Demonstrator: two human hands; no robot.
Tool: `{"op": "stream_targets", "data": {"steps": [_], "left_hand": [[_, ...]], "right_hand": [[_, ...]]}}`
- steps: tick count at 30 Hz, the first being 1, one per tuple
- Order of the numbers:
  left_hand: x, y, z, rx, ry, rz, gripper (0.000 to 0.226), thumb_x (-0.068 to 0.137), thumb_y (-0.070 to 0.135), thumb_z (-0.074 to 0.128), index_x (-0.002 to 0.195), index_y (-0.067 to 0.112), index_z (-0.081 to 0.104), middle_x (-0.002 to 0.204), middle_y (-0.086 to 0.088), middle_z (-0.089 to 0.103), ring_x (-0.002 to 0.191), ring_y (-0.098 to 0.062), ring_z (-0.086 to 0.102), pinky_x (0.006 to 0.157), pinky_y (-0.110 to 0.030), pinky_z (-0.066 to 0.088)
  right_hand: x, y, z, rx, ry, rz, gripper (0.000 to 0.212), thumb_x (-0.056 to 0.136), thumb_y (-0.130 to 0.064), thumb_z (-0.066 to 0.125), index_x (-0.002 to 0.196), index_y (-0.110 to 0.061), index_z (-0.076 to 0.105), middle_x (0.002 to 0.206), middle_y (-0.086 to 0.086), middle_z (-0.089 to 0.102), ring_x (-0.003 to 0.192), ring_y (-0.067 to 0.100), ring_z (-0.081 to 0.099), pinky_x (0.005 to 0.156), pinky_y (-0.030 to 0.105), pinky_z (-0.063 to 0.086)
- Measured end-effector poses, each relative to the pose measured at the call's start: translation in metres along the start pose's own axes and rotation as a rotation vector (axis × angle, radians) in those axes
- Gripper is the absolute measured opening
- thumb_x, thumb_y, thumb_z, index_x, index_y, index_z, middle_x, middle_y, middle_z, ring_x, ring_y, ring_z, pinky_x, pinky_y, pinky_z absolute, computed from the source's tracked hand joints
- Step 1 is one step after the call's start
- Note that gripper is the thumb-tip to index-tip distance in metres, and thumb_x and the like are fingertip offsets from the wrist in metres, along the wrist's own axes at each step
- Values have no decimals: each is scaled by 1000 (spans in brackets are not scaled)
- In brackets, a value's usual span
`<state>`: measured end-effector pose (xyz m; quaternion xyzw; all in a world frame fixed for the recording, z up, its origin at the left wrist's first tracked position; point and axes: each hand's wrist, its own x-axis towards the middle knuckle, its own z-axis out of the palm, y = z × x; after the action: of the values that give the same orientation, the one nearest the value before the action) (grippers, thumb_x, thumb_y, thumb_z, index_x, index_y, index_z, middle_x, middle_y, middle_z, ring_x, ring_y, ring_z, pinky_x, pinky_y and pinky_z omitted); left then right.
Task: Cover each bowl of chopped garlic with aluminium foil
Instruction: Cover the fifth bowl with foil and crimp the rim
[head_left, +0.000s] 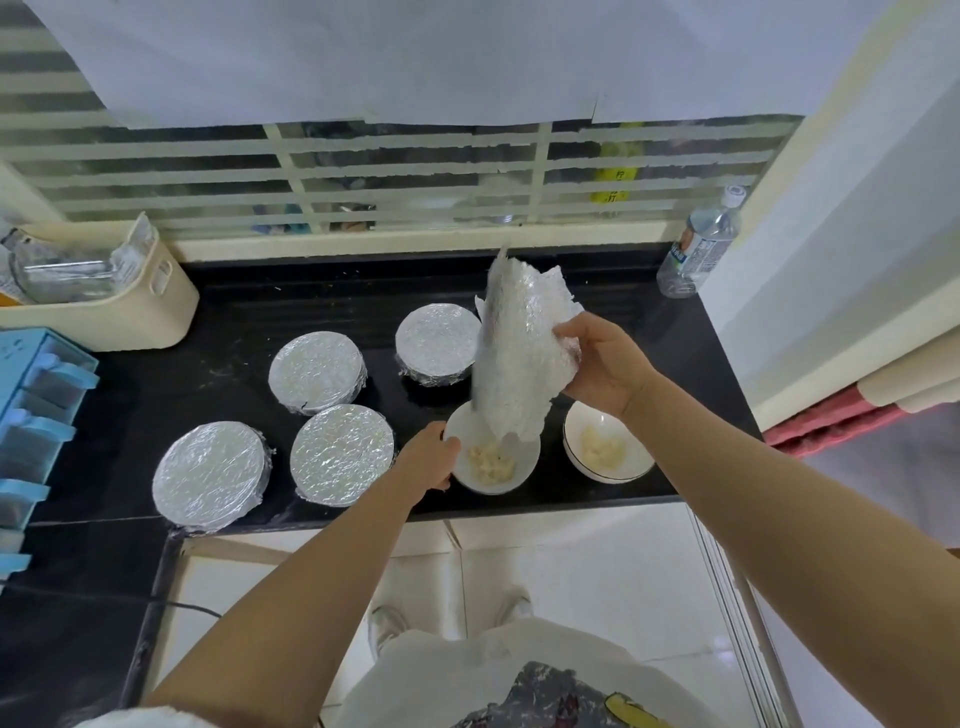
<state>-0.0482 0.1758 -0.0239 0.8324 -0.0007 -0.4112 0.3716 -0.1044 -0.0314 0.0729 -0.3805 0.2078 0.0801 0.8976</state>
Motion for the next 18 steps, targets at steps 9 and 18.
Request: {"op": "stream_targets", "data": {"steps": [9, 18], "left_hand": [[1, -7, -28, -435, 206, -1, 29, 98, -1, 49, 126, -4, 55, 93, -10, 61, 91, -30, 63, 83, -29, 57], [-11, 2, -31, -97, 697, 351, 25, 97, 12, 46, 108, 14, 68, 100, 3, 63, 92, -13, 55, 84, -25, 40]], "right_hand": [[20, 45, -32, -449, 532, 148, 10, 84, 3, 52, 77, -3, 56, 72, 10, 52, 52, 14, 44, 47, 21, 45], [16, 67, -45, -1090, 669, 49, 20, 80, -5, 57, 98, -1, 64, 75, 8, 60, 63, 19, 50, 54, 26, 37]]}}
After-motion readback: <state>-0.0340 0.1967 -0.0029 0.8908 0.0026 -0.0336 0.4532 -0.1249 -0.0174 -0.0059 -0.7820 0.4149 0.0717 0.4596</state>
